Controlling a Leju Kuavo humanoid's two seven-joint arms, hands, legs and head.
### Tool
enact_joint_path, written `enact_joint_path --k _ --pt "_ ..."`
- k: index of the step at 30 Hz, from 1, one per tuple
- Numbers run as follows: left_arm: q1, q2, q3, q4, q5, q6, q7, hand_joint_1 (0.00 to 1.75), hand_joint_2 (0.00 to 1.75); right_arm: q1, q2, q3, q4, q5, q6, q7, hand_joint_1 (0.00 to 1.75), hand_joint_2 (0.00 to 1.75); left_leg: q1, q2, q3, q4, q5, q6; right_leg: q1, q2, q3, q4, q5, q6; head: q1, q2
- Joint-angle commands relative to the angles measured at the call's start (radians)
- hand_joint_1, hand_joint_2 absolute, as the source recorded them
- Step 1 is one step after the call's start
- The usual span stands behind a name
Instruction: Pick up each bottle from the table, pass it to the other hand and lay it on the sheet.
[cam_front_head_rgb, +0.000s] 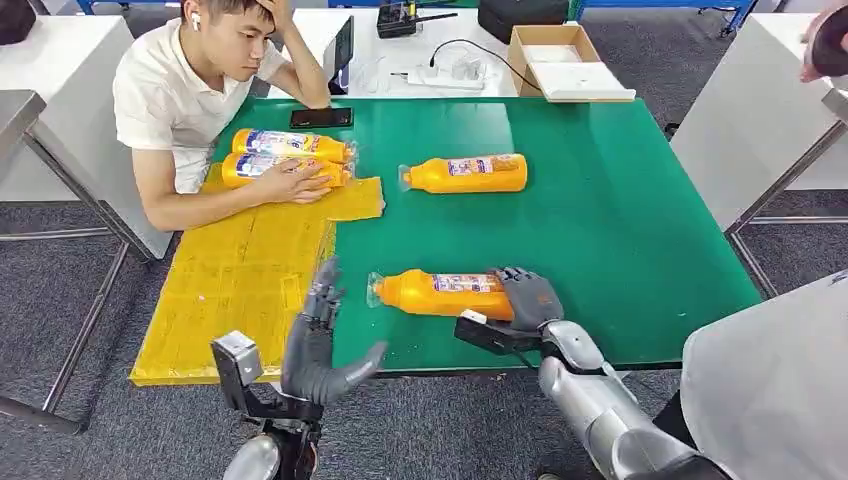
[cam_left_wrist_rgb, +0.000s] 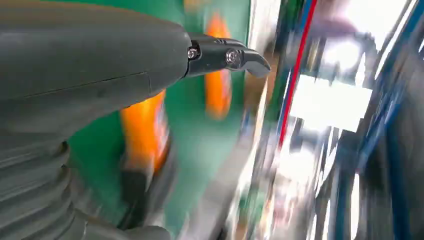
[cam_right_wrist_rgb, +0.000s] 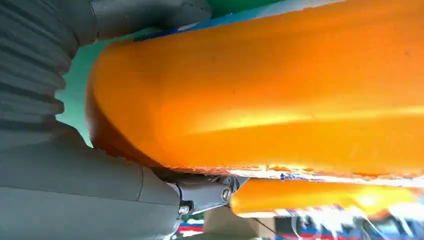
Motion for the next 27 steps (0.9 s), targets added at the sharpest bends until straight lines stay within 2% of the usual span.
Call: enact_joint_path --k 1,6,8,11,13,18,23,27 --pt "0.069 -0.037 0.083 -0.104 -0.05 0.285 -0.129 0.0 1.75 0.17 0.07 -0.022 -0.334 -0.126 -0.171 -0.084 1.75 1.75 0.001 -0.001 -0.004 0.0 0.0 -0.001 0.001 -0.001 -0.004 0.001 0.0 -0.001 0.0 0.0" --pt "0.063 -0.037 0.08 -0.091 -0.047 0.291 -0.134 0.0 1.75 0.178 0.067 -0.029 -0.345 -0.141 -0.193 -0.102 1.75 1.75 0.001 -0.007 -0.013 0.0 0.002 -0.003 0.001 -0.009 -0.011 0.002 -0.002 -0.002 0.0 0.0" --pt "0.068 -0.032 0.07 -0.075 -0.011 0.293 -0.11 0.0 1.75 0.226 0.079 -0.038 -0.442 -0.197 -0.248 -0.158 1.75 1.75 0.001 -0.008 -0.015 -0.001 0.002 -0.002 0.001 -0.009 -0.013 0.001 -0.001 -0.001 0.0 0.0" --pt "0.074 -0.023 0.048 -0.076 0.04 0.251 -0.102 0.0 1.75 0.281 0.085 -0.018 -0.554 -0.225 -0.255 -0.151 1.75 1.75 0.001 -0.007 -0.017 -0.001 0.002 -0.003 0.001 -0.009 -0.015 0.001 -0.001 -0.002 0.0 0.0" --pt "0.073 -0.008 0.019 -0.082 0.072 0.194 -0.087 0.0 1.75 0.298 0.089 -0.019 -0.567 -0.25 -0.259 -0.153 1.75 1.75 0.001 -0.007 -0.017 0.0 0.001 -0.003 0.0 -0.01 -0.015 0.002 -0.002 -0.002 0.0 0.0" --pt "0.028 0.094 -0.081 0.018 0.151 -0.086 -0.005 0.0 1.75 0.295 0.112 0.005 -0.539 -0.372 -0.175 -0.238 1.75 1.75 0.0 -0.009 -0.017 -0.001 0.002 -0.004 0.0 -0.011 -0.015 0.001 -0.002 -0.003 0.0 0.0" --pt "0.026 0.098 -0.086 0.042 0.141 -0.106 -0.016 0.0 1.75 0.294 0.121 0.026 -0.537 -0.374 -0.158 -0.24 1.75 1.75 0.001 -0.007 -0.017 -0.002 0.002 -0.004 0.0 -0.01 -0.016 0.0 -0.001 -0.003 0.0 0.0" --pt "0.016 0.091 -0.089 0.058 0.145 -0.141 0.011 0.0 1.75 0.298 0.147 0.092 -0.546 -0.425 -0.068 -0.278 1.75 1.75 0.001 -0.008 -0.019 -0.001 0.003 -0.003 0.0 -0.01 -0.018 0.001 -0.001 -0.002 0.0 0.0"
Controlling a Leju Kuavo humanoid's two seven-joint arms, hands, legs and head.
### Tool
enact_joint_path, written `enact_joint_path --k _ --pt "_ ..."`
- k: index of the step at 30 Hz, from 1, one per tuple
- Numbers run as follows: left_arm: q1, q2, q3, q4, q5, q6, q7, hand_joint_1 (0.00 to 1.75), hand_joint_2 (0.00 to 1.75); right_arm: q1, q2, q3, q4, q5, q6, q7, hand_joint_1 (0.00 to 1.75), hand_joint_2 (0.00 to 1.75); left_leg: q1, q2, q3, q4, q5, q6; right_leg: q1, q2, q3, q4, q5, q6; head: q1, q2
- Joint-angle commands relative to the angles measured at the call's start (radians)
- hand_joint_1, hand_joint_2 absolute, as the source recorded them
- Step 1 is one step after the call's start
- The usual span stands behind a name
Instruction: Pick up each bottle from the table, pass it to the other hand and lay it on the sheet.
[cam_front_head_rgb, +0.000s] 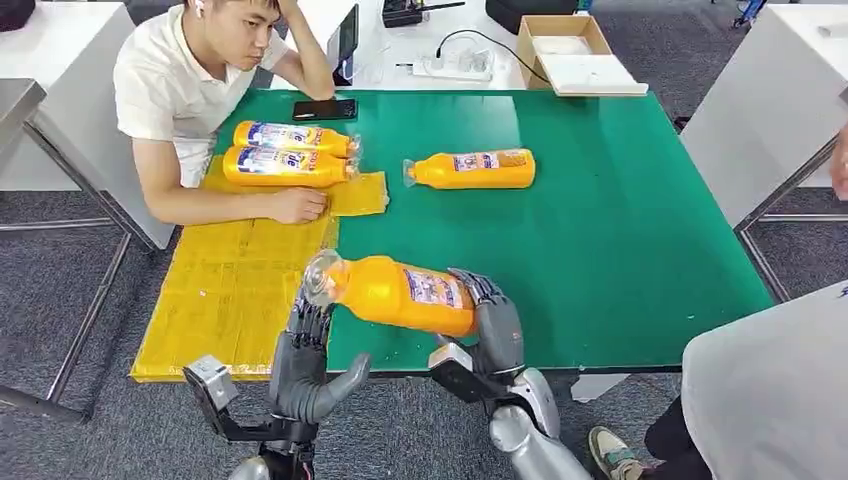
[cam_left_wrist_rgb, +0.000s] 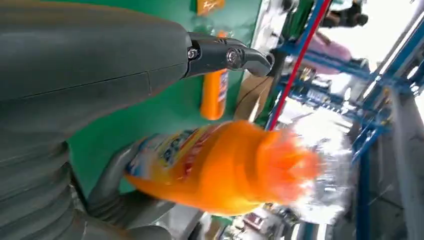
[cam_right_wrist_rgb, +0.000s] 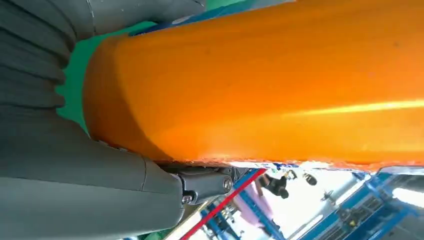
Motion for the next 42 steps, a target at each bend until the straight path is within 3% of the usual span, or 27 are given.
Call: enact_joint_path --k 1,7,18,26,27,28,30,31,32,33,34,35,42 --pt "-0.051 0.053 -0.044 0.111 0.006 -0.047 0.027 0.0 1.75 -0.017 0.04 0.127 -0.002 -0.064 0.122 -0.03 1.75 1.75 0.0 0.002 0.002 -0.001 0.0 -0.001 0.001 0.0 0.002 -0.001 0.0 -0.002 0.0 0.0" --pt "-0.062 0.043 -0.042 0.101 0.0 -0.069 0.02 0.0 1.75 -0.062 0.075 0.218 0.119 -0.051 0.14 -0.026 1.75 1.75 0.001 0.002 0.003 -0.001 -0.001 -0.002 0.001 0.0 0.002 0.0 -0.001 -0.002 0.0 0.0" --pt "-0.065 0.042 -0.04 0.104 0.0 -0.069 0.02 0.0 1.75 -0.058 0.078 0.222 0.122 -0.05 0.133 -0.029 1.75 1.75 0.0 0.001 0.001 -0.001 0.0 -0.001 0.0 -0.001 0.001 -0.001 0.0 -0.001 0.0 0.0" --pt "-0.099 0.004 0.012 0.139 0.064 0.014 0.035 0.0 1.75 -0.038 0.117 0.349 0.172 -0.073 0.154 -0.047 1.75 1.75 0.001 0.001 0.002 -0.001 -0.001 -0.002 0.001 -0.001 0.002 -0.001 -0.001 -0.002 0.0 0.0" --pt "-0.1 0.003 0.014 0.134 0.083 0.003 0.025 0.68 1.75 -0.042 0.113 0.363 0.181 -0.083 0.158 -0.048 1.75 1.75 0.001 0.001 0.003 -0.002 -0.001 -0.002 0.001 -0.002 0.003 -0.001 -0.001 -0.003 0.0 0.0" --pt "-0.101 0.004 0.014 0.128 0.089 -0.001 0.015 1.75 1.75 -0.044 0.111 0.369 0.184 -0.089 0.164 -0.047 1.75 1.75 0.001 0.0 0.001 -0.001 0.0 -0.002 0.001 -0.002 0.002 -0.001 -0.001 -0.002 0.0 0.0" --pt "-0.098 0.001 0.02 0.109 0.098 0.0 -0.002 1.75 1.75 -0.048 0.11 0.38 0.197 -0.099 0.178 -0.044 1.75 1.75 0.001 0.0 0.001 -0.001 0.0 -0.001 0.001 -0.002 0.001 -0.001 -0.001 -0.001 0.0 0.0" --pt "-0.094 0.0 0.025 0.095 0.104 0.0 -0.007 1.75 1.75 -0.048 0.112 0.384 0.205 -0.104 0.187 -0.041 1.45 1.75 0.001 0.0 0.0 -0.001 0.0 -0.001 0.001 -0.001 0.0 -0.001 0.0 -0.001 0.0 0.0" --pt "-0.092 0.001 0.027 0.084 0.108 0.001 -0.013 1.75 1.75 -0.051 0.113 0.392 0.216 -0.108 0.202 -0.038 0.4 1.75 0.001 0.0 0.001 -0.001 0.0 -0.001 0.001 -0.001 0.001 -0.001 -0.001 -0.002 0.0 0.0" --pt "-0.09 0.002 0.03 0.077 0.11 0.001 -0.016 1.75 1.75 -0.05 0.113 0.397 0.22 -0.106 0.201 -0.037 0.0 1.75 0.001 0.0 0.002 -0.001 -0.001 -0.002 0.001 -0.002 0.003 -0.001 -0.001 -0.002 0.0 0.0" --pt "-0.086 -0.004 0.041 0.069 0.124 -0.001 -0.019 1.75 1.75 -0.048 0.115 0.402 0.227 -0.108 0.203 -0.041 0.0 1.75 0.002 0.0 0.0 0.0 0.0 -0.001 0.002 -0.002 0.001 0.0 -0.001 -0.001 0.001 0.0" --pt "-0.087 -0.005 0.046 0.068 0.13 -0.005 -0.017 1.75 1.75 -0.047 0.113 0.406 0.227 -0.107 0.199 -0.046 0.0 0.0 0.002 0.0 0.002 -0.001 -0.001 -0.002 0.002 -0.002 0.003 -0.001 -0.001 -0.002 0.0 0.0" --pt "-0.078 -0.038 0.065 0.094 0.119 0.021 0.037 1.75 1.75 -0.031 0.103 0.409 0.207 -0.088 0.128 -0.071 0.0 0.0 0.001 -0.001 0.002 -0.001 -0.001 -0.001 0.001 -0.003 0.002 -0.001 -0.001 -0.002 0.0 0.0"
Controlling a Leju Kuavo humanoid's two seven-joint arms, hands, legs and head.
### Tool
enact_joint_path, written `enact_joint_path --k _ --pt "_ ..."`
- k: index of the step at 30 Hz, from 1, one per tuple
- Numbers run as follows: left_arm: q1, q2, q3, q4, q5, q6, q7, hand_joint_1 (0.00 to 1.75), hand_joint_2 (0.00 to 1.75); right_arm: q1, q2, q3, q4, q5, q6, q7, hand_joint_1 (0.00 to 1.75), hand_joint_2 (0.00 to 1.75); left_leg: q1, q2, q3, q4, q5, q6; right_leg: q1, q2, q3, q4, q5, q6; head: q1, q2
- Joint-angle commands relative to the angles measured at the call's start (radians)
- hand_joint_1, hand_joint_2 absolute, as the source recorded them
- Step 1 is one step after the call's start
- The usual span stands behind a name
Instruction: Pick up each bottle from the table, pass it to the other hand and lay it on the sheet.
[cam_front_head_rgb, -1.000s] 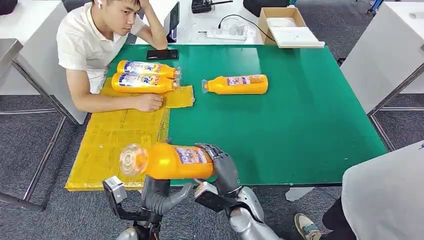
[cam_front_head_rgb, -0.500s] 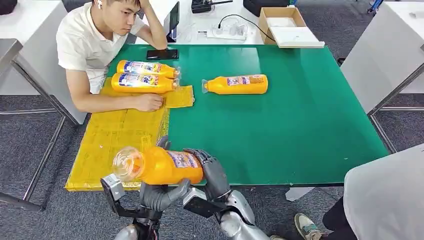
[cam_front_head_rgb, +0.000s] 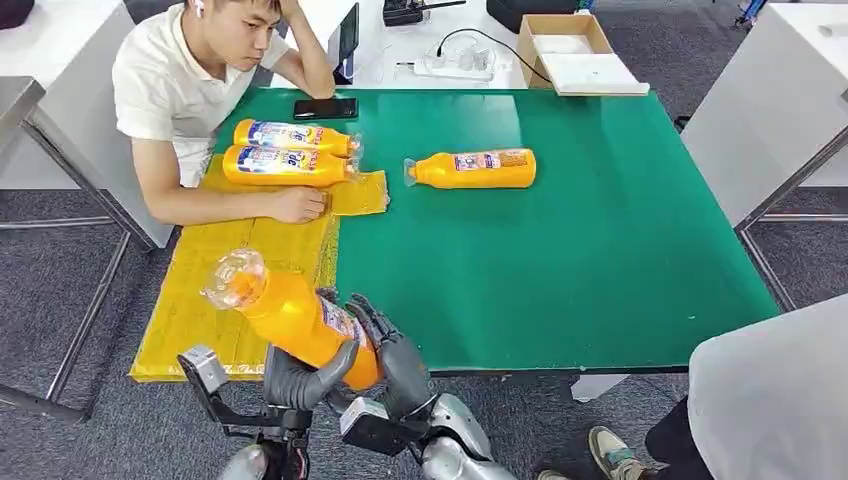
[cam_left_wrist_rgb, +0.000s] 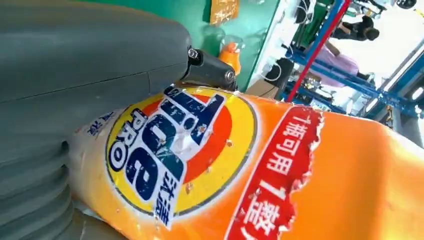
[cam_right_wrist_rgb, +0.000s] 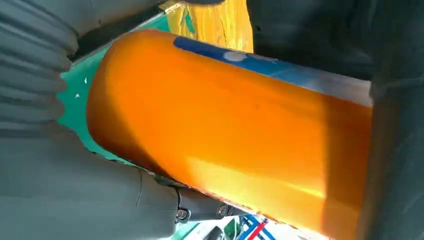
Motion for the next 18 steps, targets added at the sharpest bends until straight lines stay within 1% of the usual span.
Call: enact_joint_path --k 1,3,5,6,7,8,9,10,12,13,14,16,17,18 --pt "-0.04 -0.044 0.041 0.042 -0.01 0.023 0.048 1.75 1.75 0.005 -0.012 0.08 0.07 0.03 -0.065 -0.031 0.0 0.0 0.001 -0.002 0.004 -0.001 -0.001 -0.002 0.001 -0.003 0.005 -0.001 -0.002 -0.002 0.0 0.0" --pt "-0.044 -0.043 0.06 0.044 -0.029 0.052 0.029 1.75 1.75 0.017 -0.015 0.074 0.069 0.026 -0.083 -0.046 0.0 0.0 0.0 -0.003 0.005 -0.002 -0.001 -0.002 0.001 -0.006 0.007 -0.001 -0.002 -0.003 0.001 0.0" --pt "-0.051 -0.034 0.093 0.047 -0.036 0.078 0.024 1.75 1.75 0.038 -0.029 0.062 0.056 0.017 -0.104 -0.069 0.0 0.0 0.0 -0.001 0.003 -0.001 0.0 -0.001 0.001 -0.002 0.004 -0.001 -0.001 -0.002 0.0 0.0" --pt "-0.057 -0.023 0.117 0.054 -0.035 0.087 0.027 1.75 1.75 0.054 -0.041 0.046 0.044 0.004 -0.114 -0.08 0.0 0.0 0.001 -0.002 0.005 -0.002 -0.001 -0.002 0.001 -0.004 0.006 -0.002 -0.002 -0.002 0.001 0.0" --pt "-0.069 -0.003 0.125 0.081 -0.083 0.142 0.062 1.75 1.75 0.073 -0.05 0.02 0.028 -0.008 -0.132 -0.088 0.0 0.0 0.001 -0.002 0.007 -0.003 -0.001 -0.003 0.001 -0.005 0.007 -0.002 -0.002 -0.003 0.001 0.0" --pt "-0.08 0.02 0.13 0.113 -0.133 0.18 0.08 1.75 1.75 0.093 -0.06 -0.006 0.011 -0.013 -0.152 -0.092 0.0 0.0 0.001 -0.004 0.007 -0.002 -0.001 -0.003 0.001 -0.007 0.008 -0.002 -0.003 -0.003 0.001 0.0" --pt "-0.088 0.038 0.14 0.142 -0.168 0.191 0.074 1.75 1.75 0.111 -0.07 -0.031 -0.009 -0.012 -0.18 -0.095 0.0 0.0 0.0 -0.004 0.004 -0.003 0.0 -0.001 0.001 -0.005 0.005 -0.002 -0.001 -0.002 0.001 0.0" --pt "-0.103 0.075 0.135 0.185 -0.296 0.233 0.046 1.75 1.75 0.136 -0.083 -0.064 -0.049 -0.028 -0.188 -0.101 0.0 0.0 0.001 -0.004 0.005 -0.003 0.0 -0.002 0.001 -0.005 0.006 -0.003 -0.001 -0.002 0.001 0.0" --pt "-0.11 0.096 0.167 0.232 -0.564 0.397 0.02 1.75 1.75 0.183 -0.111 -0.115 -0.135 -0.034 -0.21 -0.102 0.0 0.0 0.0 -0.004 0.007 -0.005 0.001 -0.002 0.0 -0.006 0.008 -0.004 -0.001 -0.002 0.001 0.0" --pt "-0.109 0.098 0.189 0.246 -0.664 0.429 0.026 1.75 1.75 0.205 -0.119 -0.136 -0.18 -0.026 -0.218 -0.096 0.0 0.0 0.0 -0.004 0.008 -0.006 0.001 -0.002 0.0 -0.006 0.009 -0.004 -0.001 -0.003 0.0 0.0" --pt "-0.101 0.093 0.226 0.257 -0.808 0.501 0.066 1.75 1.75 0.232 -0.12 -0.174 -0.225 -0.024 -0.245 -0.088 0.0 0.0 0.0 -0.003 0.007 -0.005 0.001 -0.002 0.001 -0.006 0.008 -0.003 -0.001 -0.003 0.001 0.0" --pt "-0.084 0.092 0.264 0.246 -0.884 0.502 0.077 1.75 1.75 0.265 -0.132 -0.202 -0.293 -0.008 -0.25 -0.067 0.0 0.0 0.0 -0.004 0.006 -0.004 0.0 -0.002 0.0 -0.006 0.006 -0.002 -0.002 -0.002 0.0 0.0" --pt "-0.08 0.086 0.286 0.252 -1.001 0.547 0.112 1.75 1.75 0.283 -0.123 -0.23 -0.321 -0.007 -0.264 -0.066 0.0 0.0 0.0 -0.002 0.003 -0.002 0.0 -0.001 0.0 -0.003 0.003 -0.001 -0.001 -0.001 0.0 0.0" --pt "-0.08 0.082 0.299 0.257 -1.065 0.557 0.135 1.75 1.75 0.294 -0.118 -0.246 -0.341 -0.009 -0.268 -0.064 0.0 0.0 0.0 -0.001 0.005 -0.002 -0.001 -0.001 0.0 -0.003 0.005 -0.001 -0.002 -0.002 0.0 0.0"
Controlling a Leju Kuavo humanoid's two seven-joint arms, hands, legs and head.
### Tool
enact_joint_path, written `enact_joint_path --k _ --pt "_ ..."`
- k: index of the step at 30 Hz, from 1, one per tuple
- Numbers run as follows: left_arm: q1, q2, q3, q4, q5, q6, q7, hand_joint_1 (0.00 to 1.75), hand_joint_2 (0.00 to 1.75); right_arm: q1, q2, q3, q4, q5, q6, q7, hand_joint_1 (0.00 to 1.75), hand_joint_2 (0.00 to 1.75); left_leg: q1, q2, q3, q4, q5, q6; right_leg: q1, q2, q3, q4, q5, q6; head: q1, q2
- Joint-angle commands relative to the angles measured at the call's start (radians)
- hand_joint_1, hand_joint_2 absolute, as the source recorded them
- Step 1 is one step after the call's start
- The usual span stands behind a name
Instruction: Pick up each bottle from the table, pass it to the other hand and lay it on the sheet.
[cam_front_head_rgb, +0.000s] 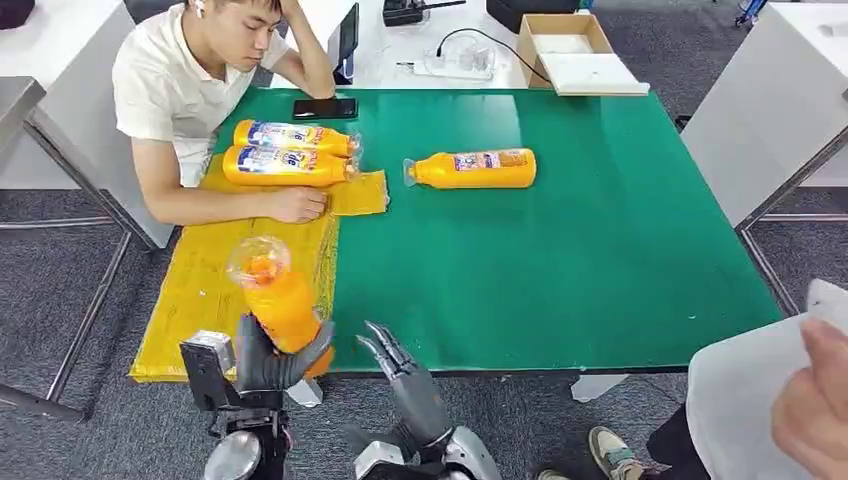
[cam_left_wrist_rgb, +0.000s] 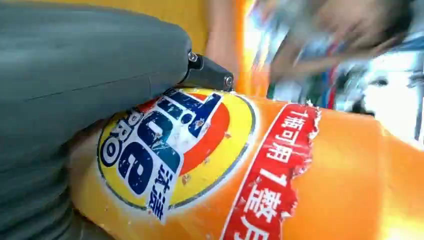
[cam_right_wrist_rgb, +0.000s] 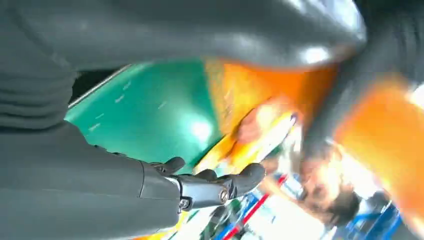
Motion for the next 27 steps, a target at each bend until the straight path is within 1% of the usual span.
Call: enact_joint_path --k 1,2,3,4,5,7,9,10,11,12,13,15,16,18,21,25,26,27 --pt "-0.032 0.052 0.184 0.173 -0.581 0.199 0.109 1.75 1.75 0.175 -0.065 -0.215 -0.309 0.016 -0.07 0.035 0.0 0.0 0.0 -0.001 0.005 -0.002 -0.001 -0.001 0.0 -0.003 0.005 -0.001 -0.002 -0.002 0.0 0.0" --pt "-0.043 0.045 0.206 0.194 -0.703 0.199 0.153 1.75 1.75 0.186 -0.06 -0.229 -0.33 0.019 -0.078 0.035 0.0 0.0 0.0 -0.001 0.002 -0.001 0.0 -0.001 0.0 -0.002 0.002 0.0 -0.001 -0.001 0.0 0.0" --pt "-0.062 0.043 0.21 0.223 -0.742 0.196 0.168 1.75 1.75 0.196 -0.055 -0.238 -0.35 0.013 -0.077 0.036 0.0 0.0 0.0 -0.002 0.005 -0.001 -0.001 -0.001 0.0 -0.003 0.005 -0.001 -0.002 -0.002 0.001 0.0" --pt "-0.071 0.043 0.211 0.241 -0.76 0.199 0.176 1.75 1.75 0.197 -0.054 -0.238 -0.356 0.009 -0.07 0.037 0.0 0.0 0.0 0.0 0.002 -0.001 0.0 -0.001 -0.001 -0.002 0.002 0.0 -0.001 -0.001 0.0 0.0" --pt "-0.093 0.047 0.202 0.275 -0.799 0.192 0.192 1.75 1.75 0.197 -0.05 -0.244 -0.361 0.003 -0.065 0.036 0.0 0.0 0.0 0.0 0.004 -0.002 -0.001 -0.002 0.0 -0.002 0.004 -0.001 -0.002 -0.002 0.0 0.0" --pt "-0.126 0.046 0.201 0.318 -0.818 0.179 0.209 1.75 1.75 0.193 -0.045 -0.243 -0.355 0.003 -0.062 0.034 0.0 0.0 -0.001 -0.003 0.001 -0.001 0.001 -0.001 -0.001 -0.004 0.002 -0.001 -0.001 -0.001 0.001 0.0" --pt "-0.229 0.055 0.175 0.481 -0.885 0.138 0.262 1.75 1.75 0.166 -0.039 -0.227 -0.316 -0.008 -0.022 0.028 0.0 0.0 0.0 -0.004 0.003 -0.001 0.001 -0.002 0.0 -0.006 0.004 -0.001 -0.002 -0.003 0.0 0.0" --pt "-0.249 0.053 0.176 0.507 -0.889 0.139 0.265 1.75 1.75 0.159 -0.034 -0.226 -0.305 -0.008 -0.022 0.028 0.0 0.0 -0.001 -0.002 0.002 -0.001 0.001 -0.001 0.0 -0.004 0.003 -0.001 -0.001 -0.002 0.0 0.0" --pt "-0.296 0.058 0.162 0.587 -0.928 0.13 0.279 1.75 1.75 0.148 -0.032 -0.221 -0.287 -0.009 -0.014 0.025 0.0 0.0 -0.001 -0.003 0.001 -0.001 0.001 -0.001 -0.001 -0.003 0.001 -0.001 0.0 -0.001 0.001 0.0" --pt "-0.349 0.056 0.155 0.675 -0.946 0.114 0.295 1.75 1.75 0.136 -0.03 -0.211 -0.27 -0.015 0.005 0.021 0.0 0.0 0.0 -0.004 0.003 -0.002 0.001 -0.002 0.0 -0.005 0.004 -0.001 -0.001 -0.002 0.0 0.0" --pt "-0.374 0.05 0.161 0.72 -0.943 0.13 0.28 1.75 1.75 0.132 -0.027 -0.21 -0.261 -0.019 0.006 0.02 0.0 0.0 0.0 -0.003 0.003 -0.002 0.002 -0.002 0.0 -0.005 0.004 -0.001 0.0 -0.002 0.0 0.0" --pt "-0.436 0.055 0.151 0.829 -0.964 0.1 0.308 1.75 1.75 0.112 -0.025 -0.199 -0.235 -0.02 0.023 0.016 0.0 0.0 0.0 -0.003 0.001 -0.001 0.002 -0.002 0.0 -0.004 0.002 -0.001 0.0 -0.001 0.0 0.0" --pt "-0.449 0.06 0.152 0.84 -0.964 0.091 0.308 1.75 1.75 0.108 -0.022 -0.198 -0.233 -0.02 0.024 0.016 0.0 0.0 0.0 -0.005 0.002 -0.002 0.003 -0.002 0.0 -0.006 0.004 -0.001 0.0 -0.002 0.0 0.0" --pt "-0.493 0.058 0.162 0.932 -0.961 0.089 0.325 1.75 1.75 0.096 -0.019 -0.197 -0.205 -0.026 0.033 0.014 0.0 0.0 0.0 -0.002 0.003 -0.002 0.003 -0.002 0.0 -0.003 0.004 -0.001 0.001 -0.002 0.0 0.0" --pt "-0.522 0.065 0.159 0.99 -0.976 0.095 0.338 1.75 1.75 0.09 -0.015 -0.199 -0.188 -0.035 0.038 0.011 0.0 0.0 0.0 -0.001 0.005 -0.002 0.003 -0.002 0.0 -0.002 0.006 0.0 0.001 -0.002 0.0 0.0" --pt "-0.534 0.069 0.169 1.021 -0.969 0.074 0.348 1.75 1.75 0.084 -0.011 -0.204 -0.167 -0.042 0.039 0.01 0.0 0.0 0.0 0.001 0.008 -0.002 0.003 -0.003 0.0 0.0 0.008 -0.001 0.001 -0.002 0.0 0.0" --pt "-0.534 0.069 0.168 1.024 -0.97 0.074 0.348 1.75 1.75 0.085 -0.011 -0.206 -0.163 -0.044 0.038 0.009 0.0 0.0 0.0 0.0 0.007 -0.002 0.003 -0.002 0.0 -0.001 0.007 0.0 0.001 -0.002 0.0 0.0" --pt "-0.537 0.07 0.162 1.037 -0.978 0.058 0.355 0.52 1.75 0.084 -0.009 -0.211 -0.157 -0.048 0.034 0.007 0.0 0.0 0.0 0.001 0.008 -0.002 0.003 -0.003 0.0 -0.001 0.008 0.0 0.001 -0.002 0.0 0.0"
